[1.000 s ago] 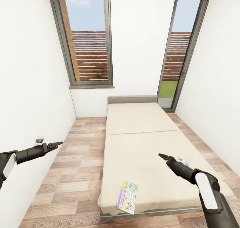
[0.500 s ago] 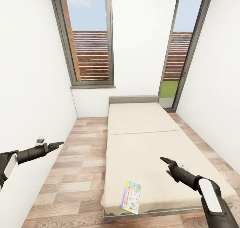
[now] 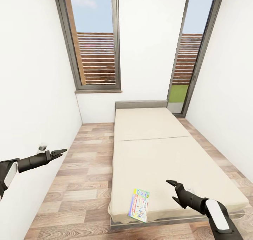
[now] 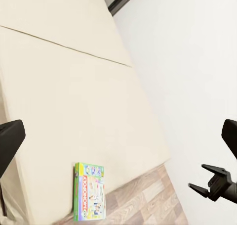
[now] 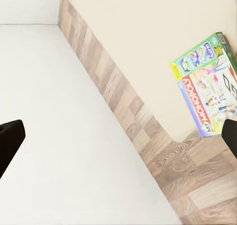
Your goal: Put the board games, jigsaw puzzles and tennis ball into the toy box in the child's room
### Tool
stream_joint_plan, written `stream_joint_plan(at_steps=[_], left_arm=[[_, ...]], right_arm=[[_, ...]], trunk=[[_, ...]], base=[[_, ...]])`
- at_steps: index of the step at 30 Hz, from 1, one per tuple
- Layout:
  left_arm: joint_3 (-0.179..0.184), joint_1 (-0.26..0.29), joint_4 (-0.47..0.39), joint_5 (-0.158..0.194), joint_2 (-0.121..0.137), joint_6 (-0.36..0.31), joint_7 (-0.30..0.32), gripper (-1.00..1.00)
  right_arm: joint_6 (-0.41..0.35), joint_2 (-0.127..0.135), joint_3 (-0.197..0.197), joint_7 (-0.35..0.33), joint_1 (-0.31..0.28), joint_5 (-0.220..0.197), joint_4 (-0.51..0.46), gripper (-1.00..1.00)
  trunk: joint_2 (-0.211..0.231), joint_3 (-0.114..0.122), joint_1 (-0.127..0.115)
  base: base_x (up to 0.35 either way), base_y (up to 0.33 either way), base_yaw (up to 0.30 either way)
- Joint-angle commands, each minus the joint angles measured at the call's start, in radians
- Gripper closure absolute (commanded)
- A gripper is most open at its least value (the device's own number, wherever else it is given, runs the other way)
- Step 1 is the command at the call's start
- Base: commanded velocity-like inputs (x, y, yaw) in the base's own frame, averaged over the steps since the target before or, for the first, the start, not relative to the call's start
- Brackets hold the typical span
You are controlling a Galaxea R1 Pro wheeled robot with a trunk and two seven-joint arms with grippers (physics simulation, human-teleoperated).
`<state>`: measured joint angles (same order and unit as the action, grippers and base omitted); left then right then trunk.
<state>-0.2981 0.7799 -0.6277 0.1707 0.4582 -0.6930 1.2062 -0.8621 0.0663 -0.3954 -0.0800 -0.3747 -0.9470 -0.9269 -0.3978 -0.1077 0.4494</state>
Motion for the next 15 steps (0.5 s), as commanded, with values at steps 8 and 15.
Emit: stream_joint_plan(at_steps=[8, 15], left_arm=[[0.000, -0.001, 0.000, 0.004, 0.000, -0.010, 0.003, -1.00], [-0.002, -0.001, 0.000, 0.004, 0.000, -0.014, 0.034, -1.00]], right_arm=[[0.059, -0.002, -0.005, -0.008, -0.001, 0.004, 0.092, -1.00], [0.137, -0.001, -0.005, -0.003, -0.002, 0.003, 0.169, -1.00]], trunk=[[-0.002, -0.002, 0.001], [-0.002, -0.002, 0.001]], base=[[-0.003, 0.001, 0.000], [0.000, 0.000, 0.000]])
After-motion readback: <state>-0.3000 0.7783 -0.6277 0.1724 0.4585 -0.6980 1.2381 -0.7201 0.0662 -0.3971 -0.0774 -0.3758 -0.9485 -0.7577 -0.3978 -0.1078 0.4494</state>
